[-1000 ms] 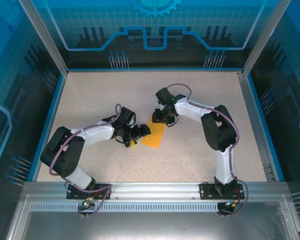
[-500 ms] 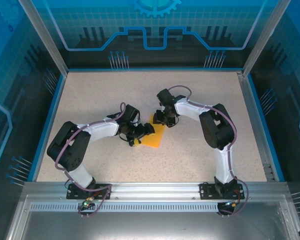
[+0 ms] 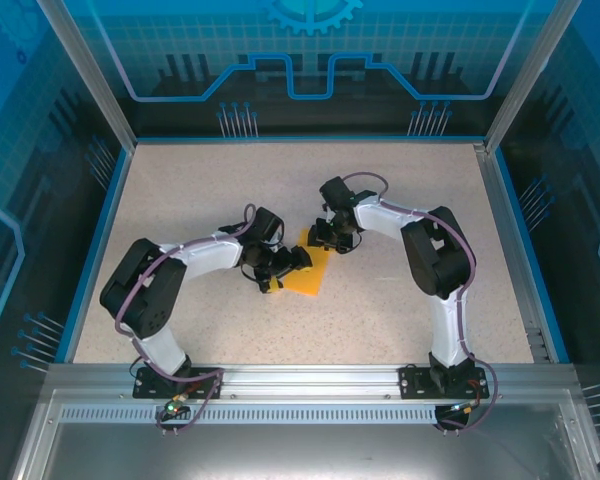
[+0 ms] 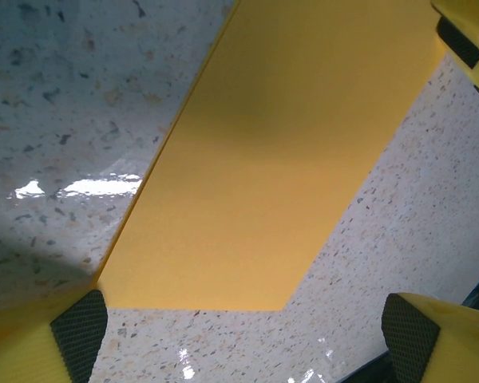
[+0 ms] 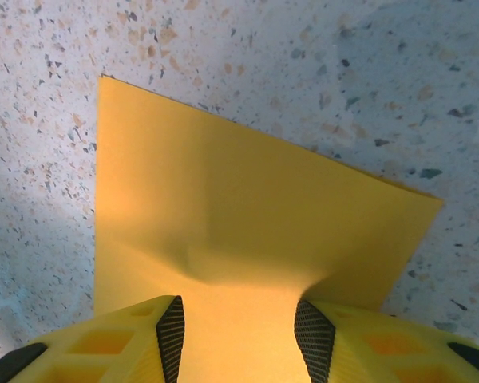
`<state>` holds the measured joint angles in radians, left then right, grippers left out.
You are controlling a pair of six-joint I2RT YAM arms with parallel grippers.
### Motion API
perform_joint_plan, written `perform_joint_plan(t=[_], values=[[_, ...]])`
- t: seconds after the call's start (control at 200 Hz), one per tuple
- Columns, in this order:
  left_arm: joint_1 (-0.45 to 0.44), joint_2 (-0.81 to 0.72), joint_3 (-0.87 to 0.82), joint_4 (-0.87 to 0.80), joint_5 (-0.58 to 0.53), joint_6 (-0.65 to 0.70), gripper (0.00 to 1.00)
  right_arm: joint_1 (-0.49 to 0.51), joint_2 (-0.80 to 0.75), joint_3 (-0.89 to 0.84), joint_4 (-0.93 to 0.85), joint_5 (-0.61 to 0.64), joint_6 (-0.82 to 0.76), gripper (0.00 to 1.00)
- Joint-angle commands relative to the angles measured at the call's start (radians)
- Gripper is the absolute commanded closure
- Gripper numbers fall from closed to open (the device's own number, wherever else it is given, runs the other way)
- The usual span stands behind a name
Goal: Fold a paper plane with a square sheet of paper (pick it up from the middle)
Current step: Fold the triangle a second time at the center of the table.
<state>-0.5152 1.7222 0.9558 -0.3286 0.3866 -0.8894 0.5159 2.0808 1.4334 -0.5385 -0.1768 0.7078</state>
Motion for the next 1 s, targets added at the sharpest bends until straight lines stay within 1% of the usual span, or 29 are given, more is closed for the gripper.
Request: perform_joint_plan(t=[0.0,0.135,0.26,0.395,0.59,0.885,0.995], values=[[-0.005,0.025,0.039,-0.043,-0.015,-0.003,0.07,-0.020,0.070,-0.054,-0.041,0.053,0.010,0.53],[-0.007,0.015,0.067,-0.121,-0.093,0.025,0.07,-0.022,0.071,-0.056,-0.041,0.052,0.010,0.53],[-0.006,0.002,0.073,-0.152,-0.122,0.044,0.06,-0.023,0.071,-0.056,-0.041,0.051,0.010,0.53],[-0.012,0.012,0.069,-0.115,-0.082,0.046,0.06,-0.024,0.074,-0.053,-0.043,0.046,0.010,0.53],[-0.038,0.044,0.096,-0.122,-0.053,0.078,0.07,-0.024,0.080,-0.051,-0.043,0.043,0.012,0.53],[-0.055,0.074,0.122,-0.148,-0.070,0.089,0.08,-0.024,0.083,-0.051,-0.049,0.048,0.012,0.53],[-0.055,0.055,0.131,-0.201,-0.151,0.099,0.08,-0.024,0.084,-0.053,-0.049,0.050,0.010,0.53]])
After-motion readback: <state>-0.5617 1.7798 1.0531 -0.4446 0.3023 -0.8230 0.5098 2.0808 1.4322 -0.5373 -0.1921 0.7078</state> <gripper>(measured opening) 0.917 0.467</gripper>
